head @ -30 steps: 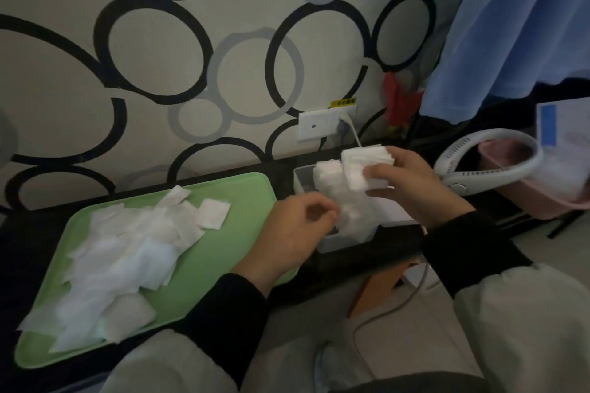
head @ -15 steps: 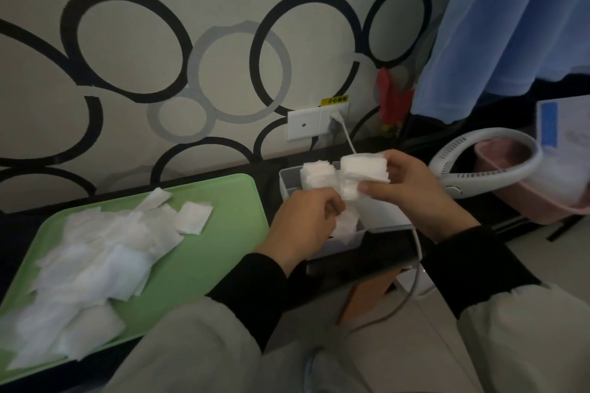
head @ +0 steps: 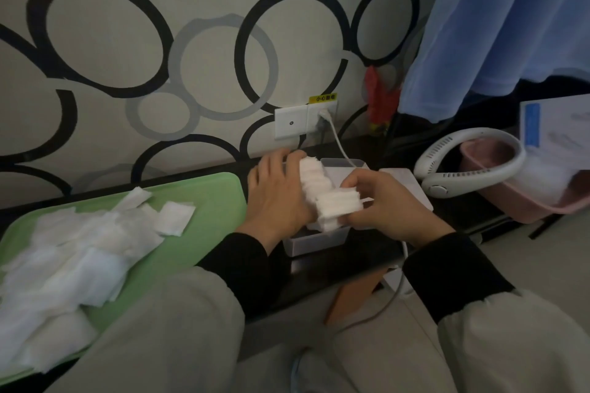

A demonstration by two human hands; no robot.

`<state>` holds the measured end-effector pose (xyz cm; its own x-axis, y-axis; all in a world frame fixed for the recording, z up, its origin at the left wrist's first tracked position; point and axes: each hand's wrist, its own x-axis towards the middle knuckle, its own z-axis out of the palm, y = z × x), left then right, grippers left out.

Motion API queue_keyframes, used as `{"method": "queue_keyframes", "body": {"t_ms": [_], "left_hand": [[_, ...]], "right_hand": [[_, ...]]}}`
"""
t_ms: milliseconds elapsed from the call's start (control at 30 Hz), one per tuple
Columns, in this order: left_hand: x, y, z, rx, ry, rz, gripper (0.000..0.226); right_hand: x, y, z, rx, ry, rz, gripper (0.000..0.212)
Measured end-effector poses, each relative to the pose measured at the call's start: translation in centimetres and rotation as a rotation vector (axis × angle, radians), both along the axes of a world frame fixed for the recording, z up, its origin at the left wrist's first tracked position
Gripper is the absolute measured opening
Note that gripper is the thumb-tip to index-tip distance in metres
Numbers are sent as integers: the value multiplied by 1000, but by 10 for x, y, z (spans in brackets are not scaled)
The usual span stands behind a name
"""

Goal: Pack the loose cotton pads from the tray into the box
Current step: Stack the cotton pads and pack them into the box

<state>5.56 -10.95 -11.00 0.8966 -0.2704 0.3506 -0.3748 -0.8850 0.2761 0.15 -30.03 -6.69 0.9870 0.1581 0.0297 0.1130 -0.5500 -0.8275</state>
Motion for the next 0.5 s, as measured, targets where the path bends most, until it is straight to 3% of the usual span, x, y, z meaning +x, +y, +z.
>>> {"method": "queue_keyframes", "body": {"t_ms": [133,233,400,500], "left_hand": [[14,5,0,-60,222,-2,117],[21,7,2,-64,333,3,121],[29,9,9,41,389,2,130],[34,11,13,78,425,-25,128]], "right_hand": [[2,0,-1,-252,-73,2,30],[4,7,1,-371,-128,-3,29],[7,13,0,-205,-206,-84,30],[7,14,1,-239,-178,-43,30]]}}
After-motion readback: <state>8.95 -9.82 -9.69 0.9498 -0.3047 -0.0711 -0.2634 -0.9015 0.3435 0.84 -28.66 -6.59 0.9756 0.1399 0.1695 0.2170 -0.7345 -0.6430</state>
